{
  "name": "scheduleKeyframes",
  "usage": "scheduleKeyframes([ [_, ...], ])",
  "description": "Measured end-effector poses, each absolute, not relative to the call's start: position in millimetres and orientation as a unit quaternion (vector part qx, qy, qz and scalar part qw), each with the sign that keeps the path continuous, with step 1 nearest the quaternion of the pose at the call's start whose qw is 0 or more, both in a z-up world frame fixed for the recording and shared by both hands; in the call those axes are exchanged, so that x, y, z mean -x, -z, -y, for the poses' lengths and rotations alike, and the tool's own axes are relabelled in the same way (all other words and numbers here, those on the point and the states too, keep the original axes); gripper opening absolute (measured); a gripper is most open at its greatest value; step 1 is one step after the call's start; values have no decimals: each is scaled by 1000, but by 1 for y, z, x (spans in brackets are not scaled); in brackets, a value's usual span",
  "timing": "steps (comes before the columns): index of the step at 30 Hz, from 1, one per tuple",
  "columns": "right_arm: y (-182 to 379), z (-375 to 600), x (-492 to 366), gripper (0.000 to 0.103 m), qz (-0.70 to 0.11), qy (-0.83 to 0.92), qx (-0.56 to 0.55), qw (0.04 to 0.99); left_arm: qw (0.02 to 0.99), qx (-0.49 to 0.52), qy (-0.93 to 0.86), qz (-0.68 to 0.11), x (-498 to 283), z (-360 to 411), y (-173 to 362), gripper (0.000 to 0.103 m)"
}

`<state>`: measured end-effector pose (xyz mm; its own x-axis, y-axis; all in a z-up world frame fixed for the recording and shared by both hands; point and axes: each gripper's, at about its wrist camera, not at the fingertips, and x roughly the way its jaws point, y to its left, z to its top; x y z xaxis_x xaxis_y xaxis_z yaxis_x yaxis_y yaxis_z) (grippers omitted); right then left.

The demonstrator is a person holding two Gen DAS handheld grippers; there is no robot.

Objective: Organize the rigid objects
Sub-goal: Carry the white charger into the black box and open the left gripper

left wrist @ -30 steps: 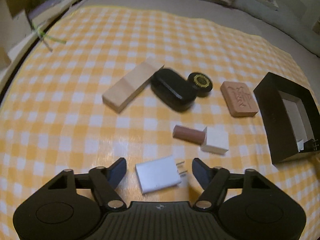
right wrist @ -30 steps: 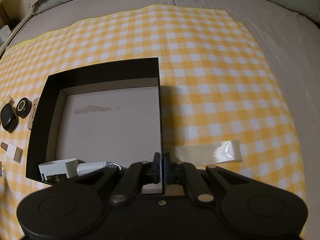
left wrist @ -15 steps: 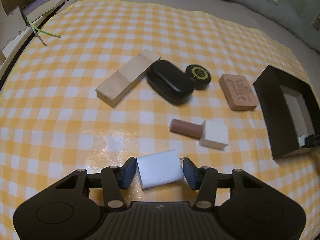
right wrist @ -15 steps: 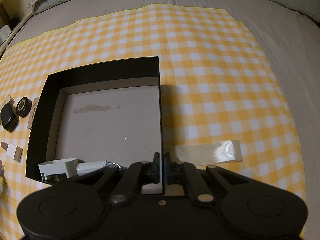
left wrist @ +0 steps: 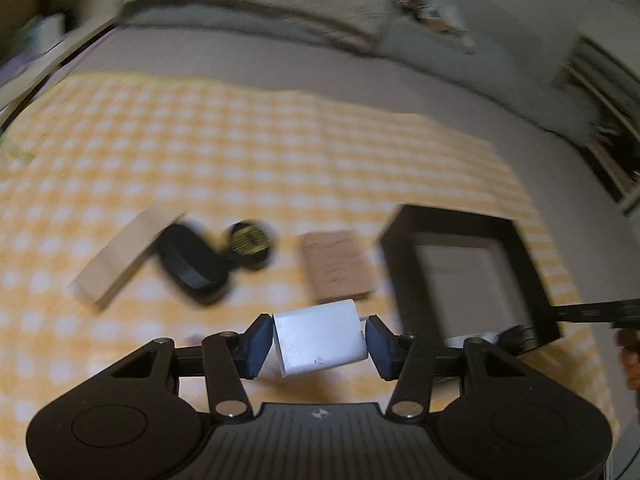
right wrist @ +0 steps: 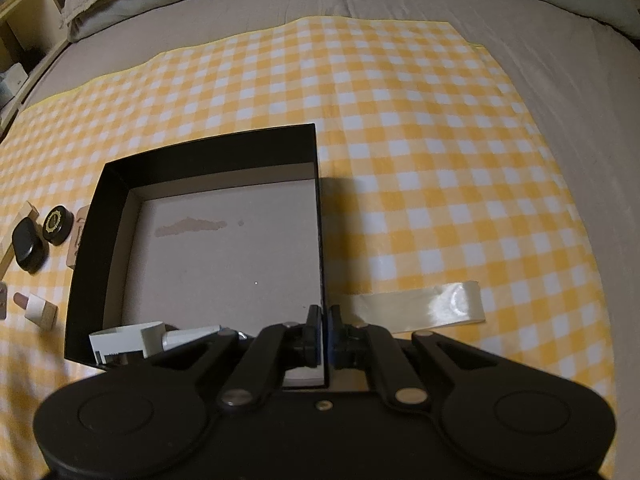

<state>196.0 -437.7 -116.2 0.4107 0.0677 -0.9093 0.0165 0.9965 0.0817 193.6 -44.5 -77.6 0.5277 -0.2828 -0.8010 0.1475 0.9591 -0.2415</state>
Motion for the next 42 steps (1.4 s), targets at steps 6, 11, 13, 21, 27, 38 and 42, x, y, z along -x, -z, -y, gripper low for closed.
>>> scheduleKeyframes([
  [6, 110, 439, -191, 3, -539, -22, -38, 841, 868, 41, 199, -453, -207, 111, 72, 50],
  [11, 108, 442, -187, 3, -537, -30, -42, 842, 855, 41, 239, -458, -218, 158, 80, 49],
  [13, 107, 443, -186, 3, -536, -32, -46, 842, 849, 52, 249, -463, -222, 174, 86, 49],
  [21, 105, 445, -183, 3, -536, -36, -51, 842, 829, 35, 307, -466, -234, 227, 105, 48],
  [27, 104, 446, -184, 3, -536, -36, -58, 841, 819, 4, 357, -450, -246, 247, 117, 36],
  [38, 103, 445, -185, 3, -536, -35, -63, 841, 801, 8, 342, -492, -261, 246, 140, 29],
  [42, 103, 445, -185, 3, -536, -35, -64, 841, 790, 32, 323, -521, -264, 241, 150, 28],
])
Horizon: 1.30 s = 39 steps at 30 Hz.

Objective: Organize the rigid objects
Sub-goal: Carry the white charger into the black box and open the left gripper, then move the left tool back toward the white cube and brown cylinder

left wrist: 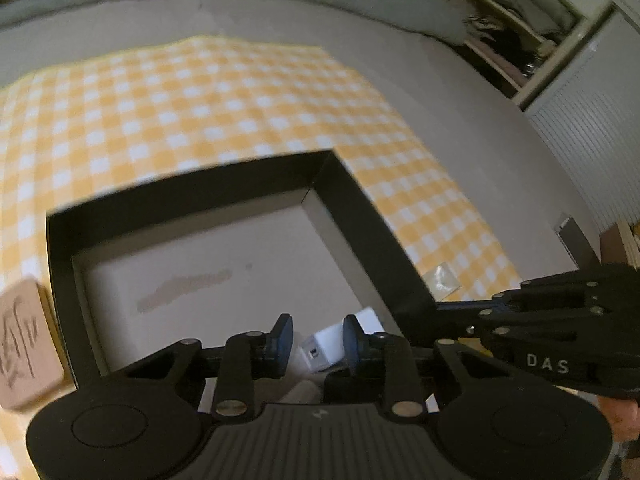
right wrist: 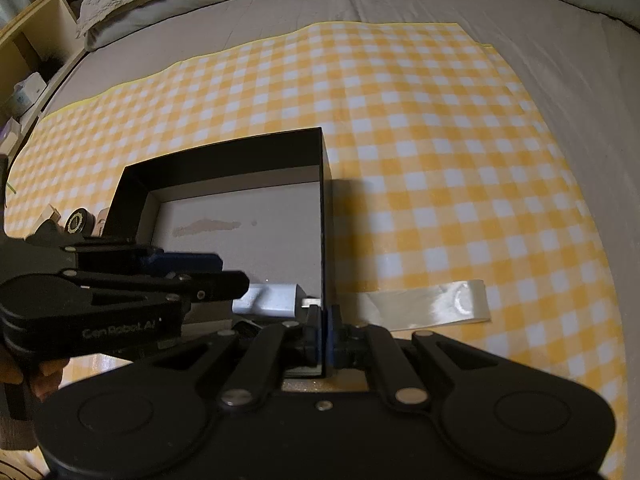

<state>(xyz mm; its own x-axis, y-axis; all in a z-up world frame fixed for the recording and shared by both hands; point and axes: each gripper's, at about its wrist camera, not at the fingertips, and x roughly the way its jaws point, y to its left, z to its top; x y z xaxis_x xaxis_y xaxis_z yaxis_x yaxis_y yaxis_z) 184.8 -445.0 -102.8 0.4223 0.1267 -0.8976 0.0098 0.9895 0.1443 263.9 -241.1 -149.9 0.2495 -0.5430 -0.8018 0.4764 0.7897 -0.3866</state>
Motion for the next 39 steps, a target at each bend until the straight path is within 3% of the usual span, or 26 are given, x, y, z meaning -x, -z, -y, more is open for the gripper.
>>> scheduleKeyframes([
  [15, 103, 446, -186, 3, -537, -35, -64, 840, 795, 32, 319, -514, -243, 244, 134, 31],
  [23, 104, 444, -185, 3, -538, -30, -65, 840, 810, 36, 310, -497, -223, 224, 107, 62],
  [25, 103, 443, -185, 3, -539, -27, -64, 840, 816, 34, 304, -491, -217, 219, 100, 74],
  [34, 100, 431, -186, 3, -543, -7, -50, 838, 838, 39, 292, -459, -189, 193, 67, 95],
  [39, 98, 429, -188, 3, -546, 1, -45, 837, 850, 42, 279, -445, -175, 176, 55, 102],
])
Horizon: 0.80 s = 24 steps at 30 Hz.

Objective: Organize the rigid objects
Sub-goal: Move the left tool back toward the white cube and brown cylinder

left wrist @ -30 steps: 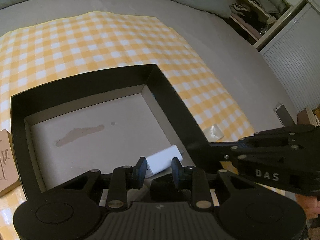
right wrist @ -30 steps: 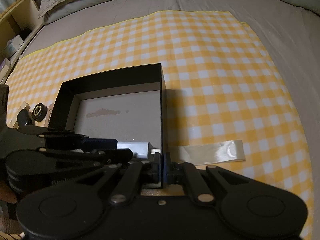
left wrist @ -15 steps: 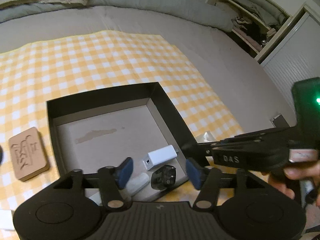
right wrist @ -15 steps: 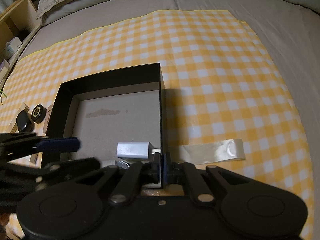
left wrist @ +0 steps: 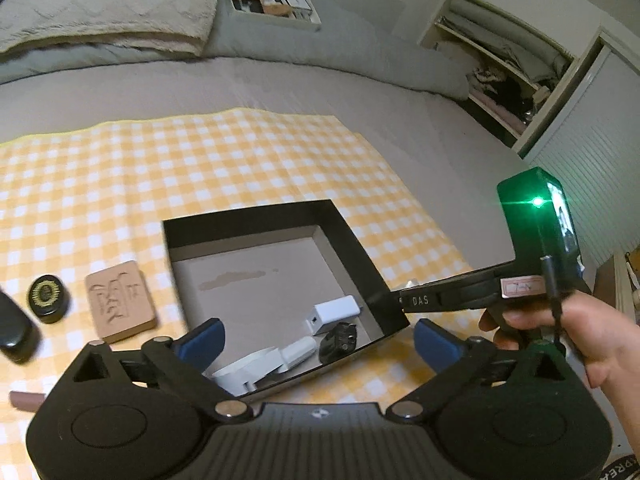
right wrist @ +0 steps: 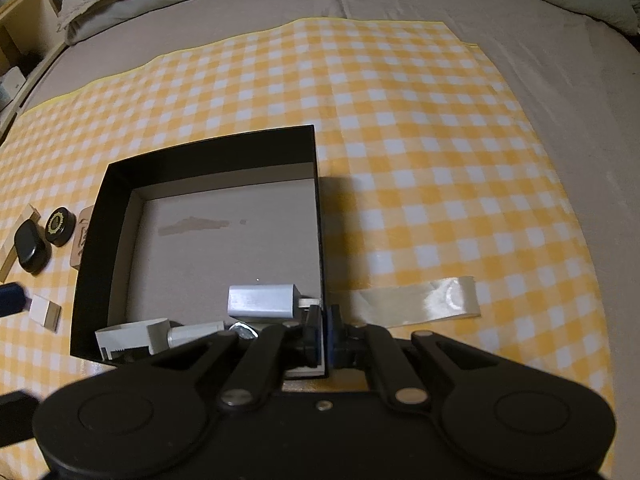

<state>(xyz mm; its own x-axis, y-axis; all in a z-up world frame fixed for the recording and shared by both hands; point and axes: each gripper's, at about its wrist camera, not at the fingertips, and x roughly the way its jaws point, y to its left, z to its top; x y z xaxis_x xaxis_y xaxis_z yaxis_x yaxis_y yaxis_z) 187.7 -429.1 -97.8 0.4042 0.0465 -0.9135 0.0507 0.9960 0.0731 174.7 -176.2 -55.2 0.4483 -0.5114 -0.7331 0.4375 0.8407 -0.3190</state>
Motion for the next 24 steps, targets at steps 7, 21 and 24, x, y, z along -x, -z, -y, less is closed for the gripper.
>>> scheduleKeyframes([
  [7, 94, 424, -184, 3, -544, 3, -23, 839, 867, 36, 253, -428, -161, 141, 45, 103],
  [21, 93, 428, -184, 3, -543, -4, -26, 839, 897, 34, 140, -418, -166, 39, 53, 103],
  [24, 94, 429, -186, 3, -545, -5, -26, 838, 897, 17, 121, -425, -169, 24, 62, 103],
])
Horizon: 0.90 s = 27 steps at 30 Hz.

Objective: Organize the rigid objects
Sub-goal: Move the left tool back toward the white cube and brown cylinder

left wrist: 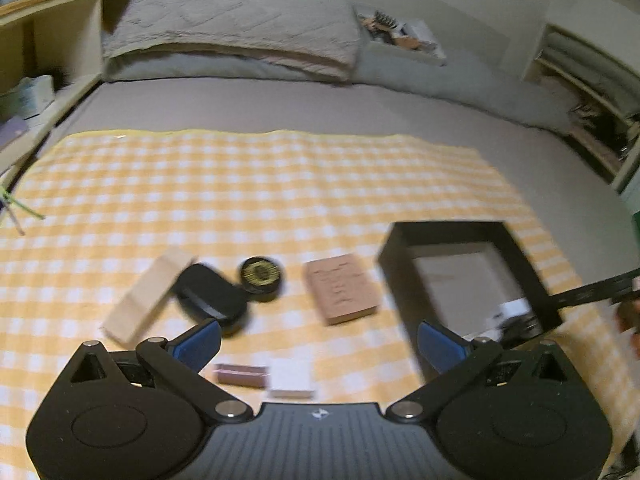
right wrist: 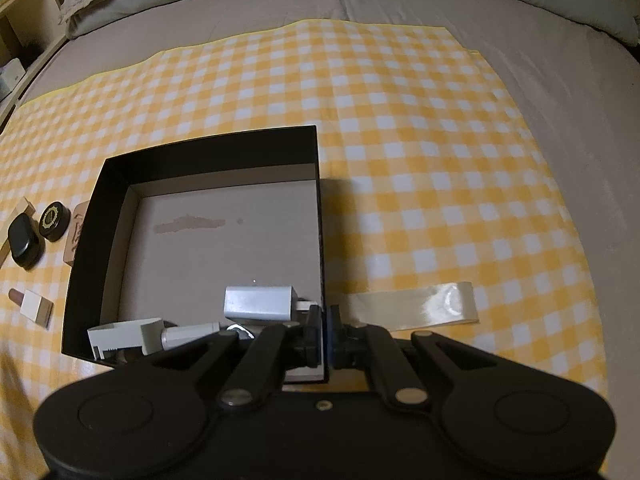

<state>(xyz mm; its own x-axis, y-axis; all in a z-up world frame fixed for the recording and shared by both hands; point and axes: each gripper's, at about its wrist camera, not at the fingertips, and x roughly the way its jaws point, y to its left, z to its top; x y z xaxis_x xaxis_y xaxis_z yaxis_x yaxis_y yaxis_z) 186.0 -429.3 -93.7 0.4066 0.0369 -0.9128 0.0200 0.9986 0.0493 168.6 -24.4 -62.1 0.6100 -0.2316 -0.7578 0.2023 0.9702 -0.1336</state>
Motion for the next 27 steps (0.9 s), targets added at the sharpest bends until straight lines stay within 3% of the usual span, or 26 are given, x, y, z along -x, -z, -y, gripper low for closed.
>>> scheduleKeyframes([
  [10, 99, 422, -193, 8, -548, -8, -19, 836, 871, 42, 93, -480, -183, 0, 100, 103],
  [27, 105, 431, -197, 4, -544, -11, -33, 839, 842, -13, 43, -537, -221, 24, 152, 103],
])
